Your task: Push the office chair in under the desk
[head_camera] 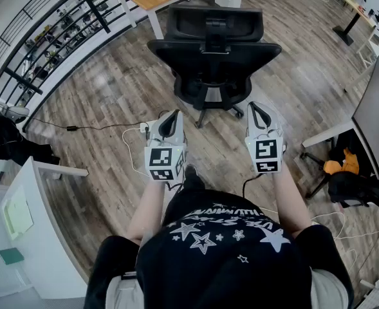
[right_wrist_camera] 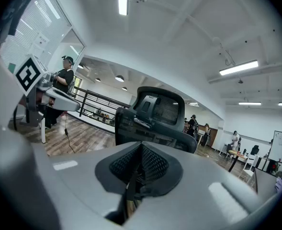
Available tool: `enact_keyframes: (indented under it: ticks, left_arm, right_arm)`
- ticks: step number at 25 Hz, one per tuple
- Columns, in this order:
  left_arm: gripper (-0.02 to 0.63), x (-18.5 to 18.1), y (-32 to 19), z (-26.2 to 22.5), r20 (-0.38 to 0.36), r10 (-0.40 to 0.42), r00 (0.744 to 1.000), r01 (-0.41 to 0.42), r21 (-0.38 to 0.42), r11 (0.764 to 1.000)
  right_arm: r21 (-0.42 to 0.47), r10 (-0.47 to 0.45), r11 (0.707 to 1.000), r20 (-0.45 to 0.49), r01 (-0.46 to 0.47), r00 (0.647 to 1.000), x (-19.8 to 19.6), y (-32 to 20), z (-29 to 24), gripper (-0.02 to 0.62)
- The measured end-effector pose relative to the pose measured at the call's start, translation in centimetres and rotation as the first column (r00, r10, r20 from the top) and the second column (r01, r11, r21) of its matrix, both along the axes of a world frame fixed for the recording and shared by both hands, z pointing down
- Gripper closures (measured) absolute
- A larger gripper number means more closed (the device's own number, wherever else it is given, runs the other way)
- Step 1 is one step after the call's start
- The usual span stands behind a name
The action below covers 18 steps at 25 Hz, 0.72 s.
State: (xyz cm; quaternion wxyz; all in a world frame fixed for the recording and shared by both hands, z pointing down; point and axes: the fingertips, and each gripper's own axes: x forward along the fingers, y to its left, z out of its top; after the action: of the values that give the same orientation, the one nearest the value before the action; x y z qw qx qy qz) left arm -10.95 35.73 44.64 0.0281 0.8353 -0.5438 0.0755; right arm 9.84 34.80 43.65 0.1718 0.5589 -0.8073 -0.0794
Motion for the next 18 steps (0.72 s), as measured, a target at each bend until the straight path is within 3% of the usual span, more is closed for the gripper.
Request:
enact_keyframes:
  ticks: [18]
  left_arm:
    - [0.604,1.5,4.2,1.6,0.026,0.002,1.000,-0.001,-0.036,0.999]
  right_arm:
    - [-0.024,-0.023,0.999,0.006,0.023,1.000,1.6,3.9,1.9,0.594]
